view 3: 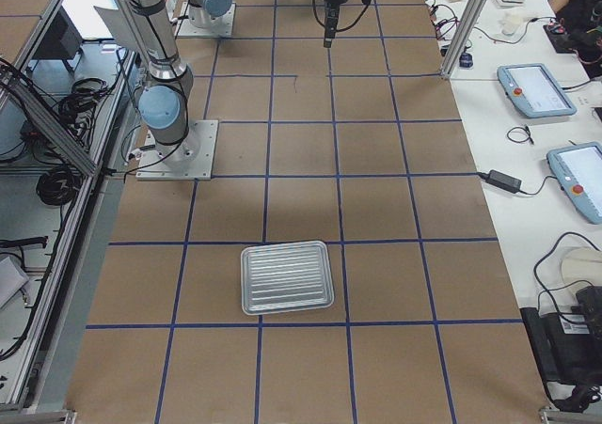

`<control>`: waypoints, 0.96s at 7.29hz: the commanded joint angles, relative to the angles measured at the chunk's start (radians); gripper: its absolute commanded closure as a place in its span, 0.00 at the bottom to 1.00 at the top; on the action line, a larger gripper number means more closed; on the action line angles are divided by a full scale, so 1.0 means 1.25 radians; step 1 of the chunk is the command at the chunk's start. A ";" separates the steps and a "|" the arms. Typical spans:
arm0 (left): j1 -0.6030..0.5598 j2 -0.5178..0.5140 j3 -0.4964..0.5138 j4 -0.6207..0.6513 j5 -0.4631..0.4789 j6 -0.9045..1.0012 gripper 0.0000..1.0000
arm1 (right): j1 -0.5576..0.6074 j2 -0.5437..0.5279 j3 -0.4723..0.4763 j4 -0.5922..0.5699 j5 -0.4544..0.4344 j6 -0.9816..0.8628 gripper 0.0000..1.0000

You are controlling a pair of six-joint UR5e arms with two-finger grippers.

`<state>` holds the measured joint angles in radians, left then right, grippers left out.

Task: Place bearing gear from tray to pile

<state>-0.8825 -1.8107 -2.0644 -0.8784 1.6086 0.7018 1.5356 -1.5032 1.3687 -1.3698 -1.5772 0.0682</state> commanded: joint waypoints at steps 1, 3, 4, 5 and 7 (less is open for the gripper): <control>0.003 -0.037 -0.005 0.052 -0.021 -0.002 1.00 | 0.000 0.000 0.000 0.001 0.000 -0.001 0.00; 0.002 -0.056 0.000 0.078 -0.020 0.001 0.89 | 0.000 -0.001 -0.002 0.001 0.000 -0.001 0.00; -0.003 -0.060 0.001 0.104 -0.022 -0.001 0.44 | 0.000 -0.001 0.001 0.001 0.000 -0.002 0.00; -0.005 -0.069 0.002 0.129 -0.023 -0.002 0.00 | 0.000 -0.001 0.001 0.001 0.000 -0.001 0.00; -0.057 -0.013 0.018 0.111 -0.006 -0.015 0.00 | 0.000 0.000 0.000 0.000 0.000 0.001 0.00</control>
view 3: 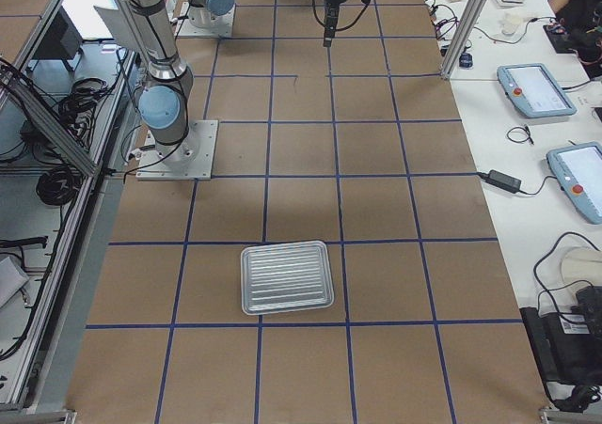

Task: Place bearing gear from tray to pile

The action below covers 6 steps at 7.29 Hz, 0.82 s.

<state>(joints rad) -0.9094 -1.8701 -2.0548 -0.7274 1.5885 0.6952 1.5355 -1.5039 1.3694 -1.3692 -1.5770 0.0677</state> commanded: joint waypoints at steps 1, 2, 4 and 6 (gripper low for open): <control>-0.090 0.087 0.030 -0.057 0.053 -0.034 0.00 | 0.000 -0.001 0.002 0.000 0.000 0.001 0.00; -0.136 0.147 0.045 -0.139 0.059 -0.094 0.00 | 0.000 0.001 0.002 0.000 0.000 0.001 0.00; -0.212 0.245 0.101 -0.345 0.028 -0.224 0.00 | 0.000 0.001 0.000 0.000 0.000 0.001 0.00; -0.402 0.280 0.257 -0.594 0.009 -0.530 0.00 | 0.000 0.001 0.000 0.000 0.000 0.001 0.00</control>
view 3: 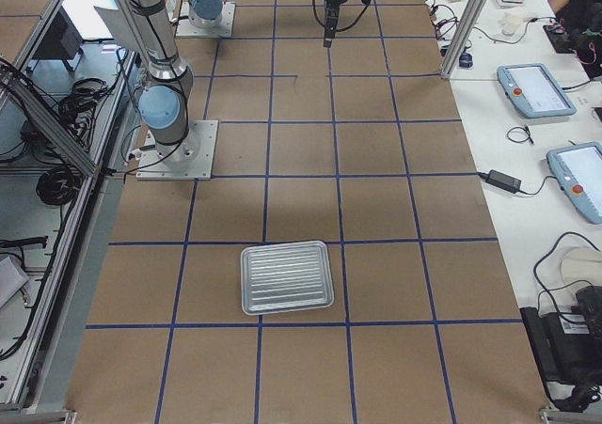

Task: Place bearing gear from tray to pile

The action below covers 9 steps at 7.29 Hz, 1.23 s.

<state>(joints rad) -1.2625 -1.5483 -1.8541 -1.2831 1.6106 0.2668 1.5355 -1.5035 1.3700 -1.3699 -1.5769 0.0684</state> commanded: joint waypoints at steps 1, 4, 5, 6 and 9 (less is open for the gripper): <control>-0.208 0.024 0.161 -0.210 -0.007 -0.278 0.00 | 0.000 0.003 0.000 -0.001 0.001 0.000 0.00; -0.290 0.034 0.245 -0.294 -0.013 -0.321 0.00 | 0.000 0.006 -0.003 -0.027 0.001 0.003 0.00; -0.279 0.048 0.250 -0.310 -0.009 -0.307 0.00 | 0.000 0.007 -0.001 -0.028 0.001 0.001 0.00; -0.275 0.060 0.263 -0.333 -0.010 -0.228 0.00 | 0.000 0.008 -0.004 -0.029 0.001 0.002 0.00; -0.195 0.035 0.312 -0.339 -0.011 -0.209 0.00 | 0.000 0.004 -0.010 -0.042 0.001 0.005 0.00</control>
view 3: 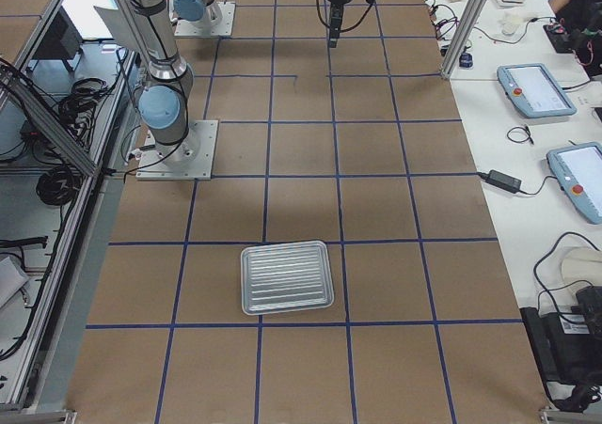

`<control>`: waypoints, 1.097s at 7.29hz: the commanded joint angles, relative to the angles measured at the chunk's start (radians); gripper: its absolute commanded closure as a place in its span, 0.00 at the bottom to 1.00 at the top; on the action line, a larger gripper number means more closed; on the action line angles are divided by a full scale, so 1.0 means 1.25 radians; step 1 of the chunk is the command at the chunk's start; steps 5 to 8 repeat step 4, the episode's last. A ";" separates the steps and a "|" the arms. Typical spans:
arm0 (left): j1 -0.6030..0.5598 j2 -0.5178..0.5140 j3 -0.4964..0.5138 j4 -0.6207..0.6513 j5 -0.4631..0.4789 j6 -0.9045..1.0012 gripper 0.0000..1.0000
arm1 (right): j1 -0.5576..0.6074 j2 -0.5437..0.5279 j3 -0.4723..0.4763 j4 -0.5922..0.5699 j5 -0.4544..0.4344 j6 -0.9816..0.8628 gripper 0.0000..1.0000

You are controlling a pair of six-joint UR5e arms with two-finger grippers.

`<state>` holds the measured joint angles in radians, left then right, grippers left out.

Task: Place bearing gear from tray to pile

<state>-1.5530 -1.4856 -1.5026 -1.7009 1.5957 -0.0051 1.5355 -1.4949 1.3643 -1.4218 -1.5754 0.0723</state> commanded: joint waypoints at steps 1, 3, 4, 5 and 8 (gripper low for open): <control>0.037 -0.035 0.052 -0.008 0.001 0.010 0.00 | 0.000 -0.003 -0.005 -0.001 0.000 -0.003 0.00; 0.036 -0.059 0.066 -0.023 -0.001 0.010 0.00 | 0.000 -0.002 -0.004 0.000 0.000 -0.003 0.00; 0.035 -0.068 0.071 -0.022 -0.017 0.010 0.00 | 0.000 -0.003 -0.003 0.001 0.000 -0.003 0.00; 0.035 -0.068 0.071 -0.022 -0.017 0.010 0.00 | 0.000 -0.003 -0.003 0.001 0.000 -0.003 0.00; 0.035 -0.068 0.071 -0.022 -0.017 0.010 0.00 | 0.000 -0.003 -0.003 0.001 0.000 -0.003 0.00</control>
